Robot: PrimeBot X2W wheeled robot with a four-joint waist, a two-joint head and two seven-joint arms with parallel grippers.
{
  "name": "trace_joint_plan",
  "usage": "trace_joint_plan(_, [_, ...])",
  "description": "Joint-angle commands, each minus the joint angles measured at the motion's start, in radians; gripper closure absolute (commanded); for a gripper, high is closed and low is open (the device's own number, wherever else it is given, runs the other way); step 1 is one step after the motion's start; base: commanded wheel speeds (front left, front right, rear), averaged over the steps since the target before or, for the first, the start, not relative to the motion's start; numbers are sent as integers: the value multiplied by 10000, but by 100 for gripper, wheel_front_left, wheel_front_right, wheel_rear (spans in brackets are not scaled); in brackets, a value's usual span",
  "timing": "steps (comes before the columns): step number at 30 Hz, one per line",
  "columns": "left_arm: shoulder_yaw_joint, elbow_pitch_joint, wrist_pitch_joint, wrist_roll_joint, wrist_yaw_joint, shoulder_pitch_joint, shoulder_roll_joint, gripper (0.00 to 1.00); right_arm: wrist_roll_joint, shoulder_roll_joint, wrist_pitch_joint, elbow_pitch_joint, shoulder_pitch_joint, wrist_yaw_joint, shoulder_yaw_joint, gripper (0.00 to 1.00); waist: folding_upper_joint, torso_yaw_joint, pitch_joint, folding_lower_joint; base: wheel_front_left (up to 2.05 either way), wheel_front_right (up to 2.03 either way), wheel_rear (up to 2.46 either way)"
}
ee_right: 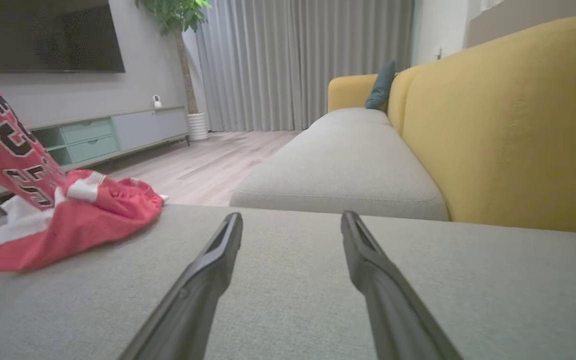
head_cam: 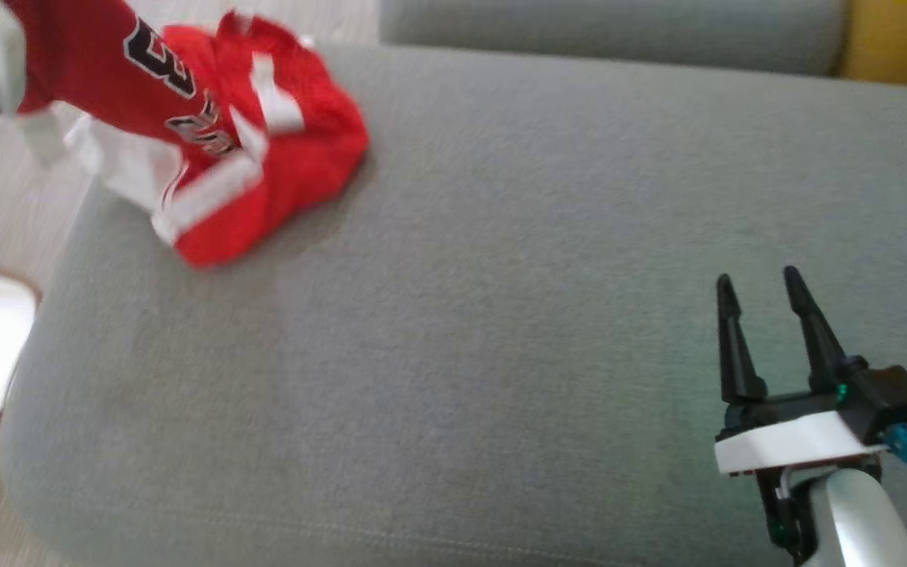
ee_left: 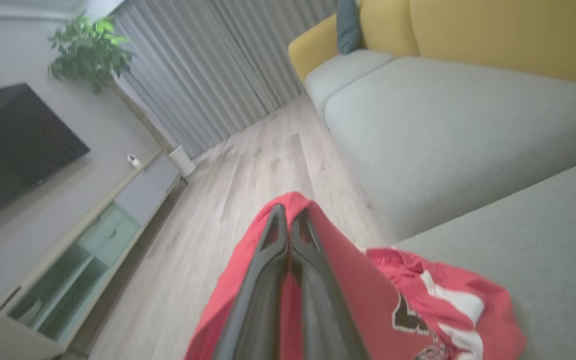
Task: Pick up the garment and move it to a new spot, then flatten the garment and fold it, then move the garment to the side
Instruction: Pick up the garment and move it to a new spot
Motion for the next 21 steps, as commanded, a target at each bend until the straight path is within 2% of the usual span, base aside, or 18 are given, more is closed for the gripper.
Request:
trace_joint_plan(1, [229,-495,70,70,14,-783,449,100,105,-47,-114,-333,-125,75,156,0,0,-468,-504,1,0,0,0])
trace_joint_plan(9, [-466,-2590,369,-77,14,-1431,57,100,431,-47,-116,-400,74,75,89,0,0,-1407,-1044,1,0,0,0])
trace_joint_plan(14, [-350,-3469,302,-271,47,-1900,-383,100,505,-47,-117,-422,80,75,122,0,0,-2107,-1065,1,0,0,0])
trace_joint_plan(21, [-78,-4103,300,-657,322,-2223,-925,100,620,-47,-117,-481,-46,75,141,0,0,-2941,-683,1,0,0,0])
